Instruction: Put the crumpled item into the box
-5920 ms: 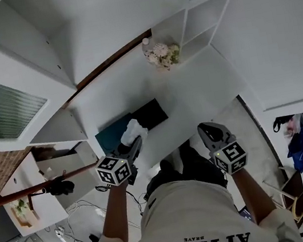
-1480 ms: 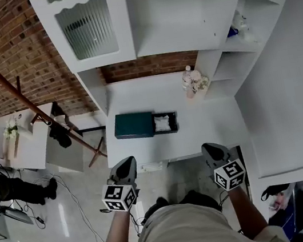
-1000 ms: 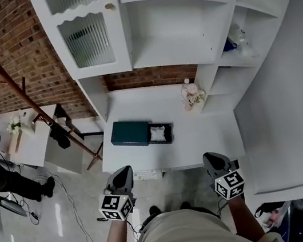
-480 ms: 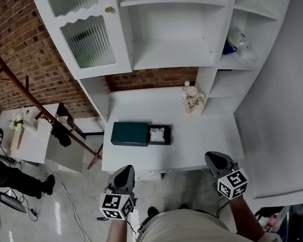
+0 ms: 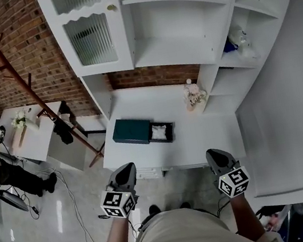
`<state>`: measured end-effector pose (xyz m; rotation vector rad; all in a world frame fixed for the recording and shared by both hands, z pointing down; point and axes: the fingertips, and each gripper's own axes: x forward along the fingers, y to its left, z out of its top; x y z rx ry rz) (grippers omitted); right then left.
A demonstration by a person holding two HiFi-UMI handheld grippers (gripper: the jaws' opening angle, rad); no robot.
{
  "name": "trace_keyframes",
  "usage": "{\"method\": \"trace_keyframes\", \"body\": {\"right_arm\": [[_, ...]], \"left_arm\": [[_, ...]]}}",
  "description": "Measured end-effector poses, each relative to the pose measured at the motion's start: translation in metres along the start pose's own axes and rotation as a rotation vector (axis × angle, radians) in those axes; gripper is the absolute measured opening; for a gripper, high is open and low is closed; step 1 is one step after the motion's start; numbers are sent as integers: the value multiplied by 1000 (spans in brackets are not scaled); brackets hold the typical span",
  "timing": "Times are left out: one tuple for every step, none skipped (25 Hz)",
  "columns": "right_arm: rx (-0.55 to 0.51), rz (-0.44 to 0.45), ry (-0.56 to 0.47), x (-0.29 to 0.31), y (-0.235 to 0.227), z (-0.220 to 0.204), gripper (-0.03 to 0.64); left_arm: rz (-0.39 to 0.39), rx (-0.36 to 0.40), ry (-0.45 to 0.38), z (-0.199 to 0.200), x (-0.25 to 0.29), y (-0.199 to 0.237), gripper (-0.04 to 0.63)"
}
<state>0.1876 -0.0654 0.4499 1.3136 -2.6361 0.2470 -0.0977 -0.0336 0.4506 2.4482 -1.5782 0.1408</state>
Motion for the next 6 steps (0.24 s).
{"method": "trace_keyframes", "body": {"right_arm": [[0, 0, -1, 0, 1, 1, 35], [1, -1, -3, -1, 1, 2, 35], [1, -1, -4, -1, 2, 2, 35], [2, -2, -5, -2, 2, 2, 35], [2, -2, -6, -2, 3, 2, 35], [3, -2, -7, -3, 3, 2, 35]], "left_arm": [[-1, 0, 1, 1, -1, 0, 25], [-1, 0, 2, 1, -1, 0, 25], [-2, 0, 2, 1, -2, -1, 26], [-2, 1, 1, 1, -3, -1, 25], [-2, 2, 1, 1, -3, -1, 25], [-3, 2, 1, 1, -4, -1, 25]]}}
